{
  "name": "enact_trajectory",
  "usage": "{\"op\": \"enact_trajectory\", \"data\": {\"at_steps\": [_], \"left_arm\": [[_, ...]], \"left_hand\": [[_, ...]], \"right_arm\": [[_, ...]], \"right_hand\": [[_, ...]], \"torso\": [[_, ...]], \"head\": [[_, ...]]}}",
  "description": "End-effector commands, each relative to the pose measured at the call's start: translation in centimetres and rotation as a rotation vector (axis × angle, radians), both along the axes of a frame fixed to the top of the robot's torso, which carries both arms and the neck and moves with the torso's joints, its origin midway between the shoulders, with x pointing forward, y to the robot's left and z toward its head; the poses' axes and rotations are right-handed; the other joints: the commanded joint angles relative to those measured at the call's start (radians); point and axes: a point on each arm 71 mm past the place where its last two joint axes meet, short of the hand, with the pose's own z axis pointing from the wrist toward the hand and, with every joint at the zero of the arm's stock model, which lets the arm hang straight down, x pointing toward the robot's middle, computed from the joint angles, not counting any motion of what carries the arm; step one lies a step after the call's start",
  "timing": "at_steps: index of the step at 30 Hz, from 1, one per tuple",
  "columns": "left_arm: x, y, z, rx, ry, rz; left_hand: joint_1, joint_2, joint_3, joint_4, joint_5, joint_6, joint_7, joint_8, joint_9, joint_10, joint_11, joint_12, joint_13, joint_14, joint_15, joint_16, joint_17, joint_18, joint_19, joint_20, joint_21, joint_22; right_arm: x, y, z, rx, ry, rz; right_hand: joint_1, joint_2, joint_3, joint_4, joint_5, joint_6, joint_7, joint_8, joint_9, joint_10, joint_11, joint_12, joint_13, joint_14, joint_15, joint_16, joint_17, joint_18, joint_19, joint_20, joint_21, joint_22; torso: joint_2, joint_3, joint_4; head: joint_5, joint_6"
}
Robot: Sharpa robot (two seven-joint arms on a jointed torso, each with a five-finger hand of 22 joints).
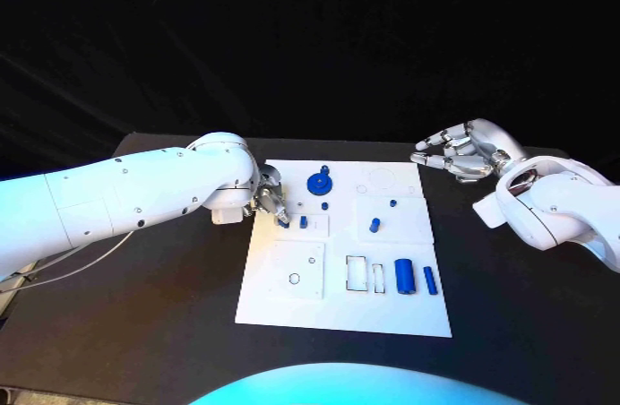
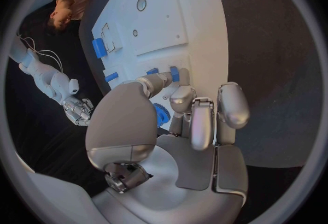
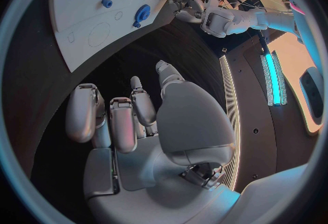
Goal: Assemble the parts on the task board
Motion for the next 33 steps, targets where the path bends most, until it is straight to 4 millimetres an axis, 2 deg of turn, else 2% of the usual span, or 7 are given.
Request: {"op": "enact_trajectory", "data": {"at_steps": [1, 17, 29, 33], "left_arm": [[-0.86, -0.84, -1.16, 0.009, 0.054, -0.054], [-0.62, -0.87, -1.07, 0.001, 0.031, -0.036], [-0.62, -0.90, -1.11, 0.004, 0.037, -0.041], [-0.59, -0.85, -1.12, 0.005, 0.037, -0.040]], "left_hand": [[-0.012, 0.004, 0.145, -0.148, 0.006, 0.032, -0.024, 0.010, 0.005, 0.025, -0.014, 0.008, 0.004, 0.063, -0.008, 0.005, 0.105, -0.011, 0.009, 0.000, 0.008, 0.007], [-0.043, 0.024, 0.114, -0.132, 0.001, 0.045, -0.040, 0.037, 0.018, 0.053, -0.026, 0.036, 0.031, 0.064, -0.017, 0.006, 0.107, -0.019, 0.033, -0.003, 0.027, 0.046], [-0.053, 0.022, 0.091, -0.130, -0.004, 0.049, -0.045, 0.043, 0.019, 0.062, -0.030, 0.043, 0.038, 0.065, -0.019, 0.006, 0.106, -0.020, 0.035, -0.004, 0.029, 0.050], [-0.066, 0.023, 0.061, -0.118, -0.009, 0.049, -0.049, 0.045, 0.018, 0.064, -0.033, 0.045, 0.038, 0.065, -0.021, 0.006, 0.106, -0.020, 0.036, -0.005, 0.030, 0.051]], "right_arm": [[-0.04, 0.09, 0.03, 0.000, -0.005, 0.010], [-0.02, 0.08, 0.02, 0.000, -0.006, 0.009], [-0.03, 0.04, 0.03, 0.000, -0.005, 0.009], [-0.04, 0.04, 0.03, 0.000, -0.006, 0.009]], "right_hand": [[0.002, 0.009, -0.003, 0.000, 0.005, 0.002, -0.004, 0.007, 0.002, 0.001, -0.002, 0.002, -0.001, 0.058, -0.009, -0.005, 0.075, 0.011, -0.007, -0.001, -0.004, 0.050], [0.002, 0.009, -0.003, 0.000, 0.005, 0.002, -0.004, 0.007, 0.002, 0.001, -0.002, 0.002, -0.001, 0.058, -0.009, -0.005, 0.075, 0.011, -0.007, -0.001, -0.004, 0.050], [0.002, 0.009, -0.003, 0.000, 0.005, 0.002, -0.004, 0.007, 0.002, 0.001, -0.002, 0.002, -0.001, 0.058, -0.009, -0.005, 0.075, 0.011, -0.007, -0.001, -0.004, 0.050], [0.002, 0.009, -0.003, 0.000, 0.005, 0.002, -0.004, 0.007, 0.002, 0.001, -0.002, 0.002, -0.001, 0.058, -0.009, -0.005, 0.075, 0.011, -0.007, -0.001, -0.004, 0.050]], "torso": [[0.000, -0.0005, 0.0004], [0.000, -0.0002, -0.0003], [0.000, -0.0006, 0.0001], [0.000, -0.0006, -0.0001]], "head": [[0.001, 0.000], [0.001, 0.000], [-0.001, 0.001], [-0.001, 0.001]]}}
